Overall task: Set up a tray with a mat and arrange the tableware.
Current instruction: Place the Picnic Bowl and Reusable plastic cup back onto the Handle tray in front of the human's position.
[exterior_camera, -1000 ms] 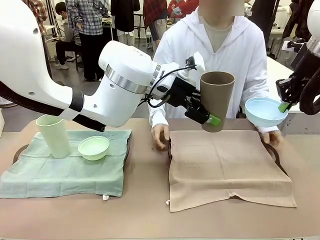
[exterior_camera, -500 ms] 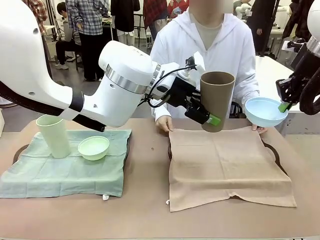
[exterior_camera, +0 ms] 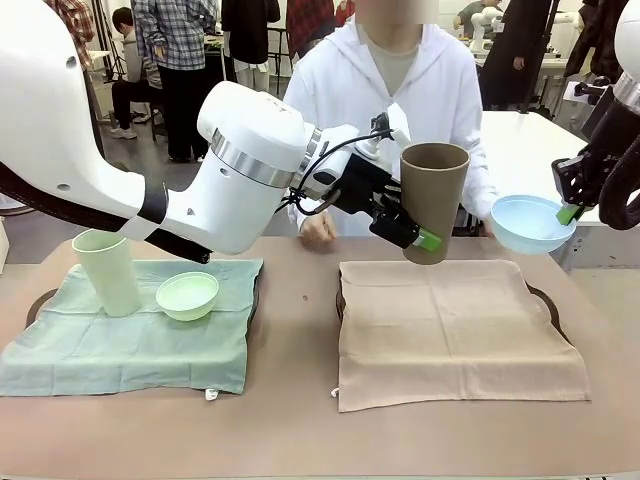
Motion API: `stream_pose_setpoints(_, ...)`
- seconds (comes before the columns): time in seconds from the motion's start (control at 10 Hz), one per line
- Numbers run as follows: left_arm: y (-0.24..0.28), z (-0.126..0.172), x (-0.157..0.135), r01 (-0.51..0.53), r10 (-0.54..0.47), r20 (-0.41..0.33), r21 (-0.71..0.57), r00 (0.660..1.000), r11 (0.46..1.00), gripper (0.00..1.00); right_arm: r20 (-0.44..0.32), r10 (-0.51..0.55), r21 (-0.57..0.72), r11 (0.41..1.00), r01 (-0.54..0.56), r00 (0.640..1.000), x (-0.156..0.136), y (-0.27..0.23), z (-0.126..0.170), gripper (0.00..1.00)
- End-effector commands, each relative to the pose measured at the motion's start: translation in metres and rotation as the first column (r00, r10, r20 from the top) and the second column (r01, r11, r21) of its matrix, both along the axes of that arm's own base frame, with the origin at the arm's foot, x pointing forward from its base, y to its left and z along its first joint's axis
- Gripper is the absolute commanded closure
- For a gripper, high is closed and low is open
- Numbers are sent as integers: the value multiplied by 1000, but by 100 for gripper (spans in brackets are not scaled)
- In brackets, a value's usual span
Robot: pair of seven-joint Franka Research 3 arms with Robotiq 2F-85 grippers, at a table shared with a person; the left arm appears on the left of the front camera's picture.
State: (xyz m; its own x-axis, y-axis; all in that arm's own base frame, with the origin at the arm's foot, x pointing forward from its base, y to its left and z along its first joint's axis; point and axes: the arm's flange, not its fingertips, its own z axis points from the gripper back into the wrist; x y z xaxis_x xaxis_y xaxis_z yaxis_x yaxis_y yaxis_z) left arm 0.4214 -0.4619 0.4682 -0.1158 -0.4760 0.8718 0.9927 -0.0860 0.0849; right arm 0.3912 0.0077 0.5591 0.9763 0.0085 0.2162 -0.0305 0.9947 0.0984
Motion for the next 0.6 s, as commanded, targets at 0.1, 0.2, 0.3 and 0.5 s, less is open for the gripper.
stream_pose_setpoints(0.1, 0, 3, 1, 9, -9, 4, -1, 1000, 1000, 76, 1, 1, -2, 1000, -1, 1000, 0, 1, -2, 100)
stream_pose_setpoints(0.2, 0, 3, 1, 9, -9, 4, -1, 1000, 1000, 76, 1, 1, -2, 1000, -1, 1000, 0, 1, -2, 100)
stream_pose_setpoints(0.3, 0, 3, 1, 9, -9, 4, -1, 1000, 1000, 76, 1, 1, -2, 1000, -1, 1000, 0, 1, -2, 100)
stream_pose_setpoints(0.5, 0, 3, 1, 9, -9, 4, -1, 1000, 1000, 76, 1, 1, -2, 1000, -1, 1000, 0, 1, -2, 100)
